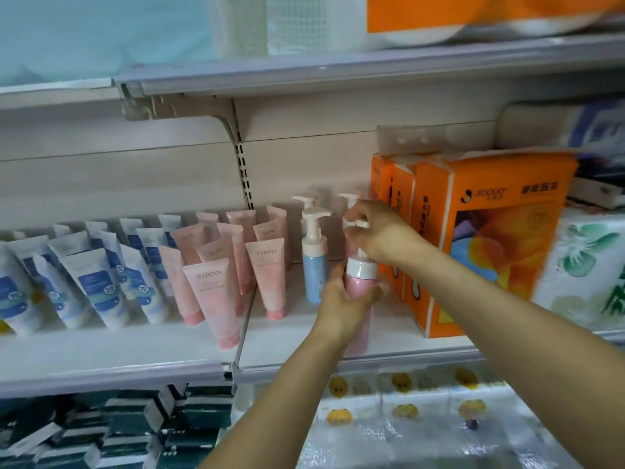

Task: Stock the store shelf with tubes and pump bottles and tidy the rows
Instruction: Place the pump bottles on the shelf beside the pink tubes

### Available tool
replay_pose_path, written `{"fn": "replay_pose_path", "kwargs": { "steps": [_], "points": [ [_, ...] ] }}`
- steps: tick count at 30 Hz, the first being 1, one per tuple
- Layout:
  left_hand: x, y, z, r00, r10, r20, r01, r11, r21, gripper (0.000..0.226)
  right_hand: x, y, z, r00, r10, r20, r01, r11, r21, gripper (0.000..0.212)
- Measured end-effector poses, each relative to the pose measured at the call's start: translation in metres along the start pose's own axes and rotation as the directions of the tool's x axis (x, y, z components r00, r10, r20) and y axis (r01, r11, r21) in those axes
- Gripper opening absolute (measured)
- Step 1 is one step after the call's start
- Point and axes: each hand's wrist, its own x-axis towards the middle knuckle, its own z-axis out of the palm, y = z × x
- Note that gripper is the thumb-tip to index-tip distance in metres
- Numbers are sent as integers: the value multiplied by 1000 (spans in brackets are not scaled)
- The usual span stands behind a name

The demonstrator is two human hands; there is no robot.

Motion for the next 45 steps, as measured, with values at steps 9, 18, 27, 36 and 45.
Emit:
{"fn": "replay_pose_path", "kwargs": {
  "steps": [9,18,27,36,45],
  "points": [
    [-16,9,-26,995,-73,-71,78,994,78,35,12,3,8,998,-61,-4,59,978,-202,31],
    [-42,55,-66,997,-73,-16,74,989,129,15,27,-10,-7,979,-115,167,179,877,-446,28],
    [1,129,-100,994,105,6,-100,928,360,19,53,-35,-44,968,-132,215,210,895,-395,27],
    [101,117,-124,958,203,201,-280,519,808,27,103,-47,-47,975,-90,203,182,850,-494,27],
    [168,96,-121,936,122,330,-350,223,910,45,142,-35,-23,969,-61,238,198,765,-613,29]
  ]
}}
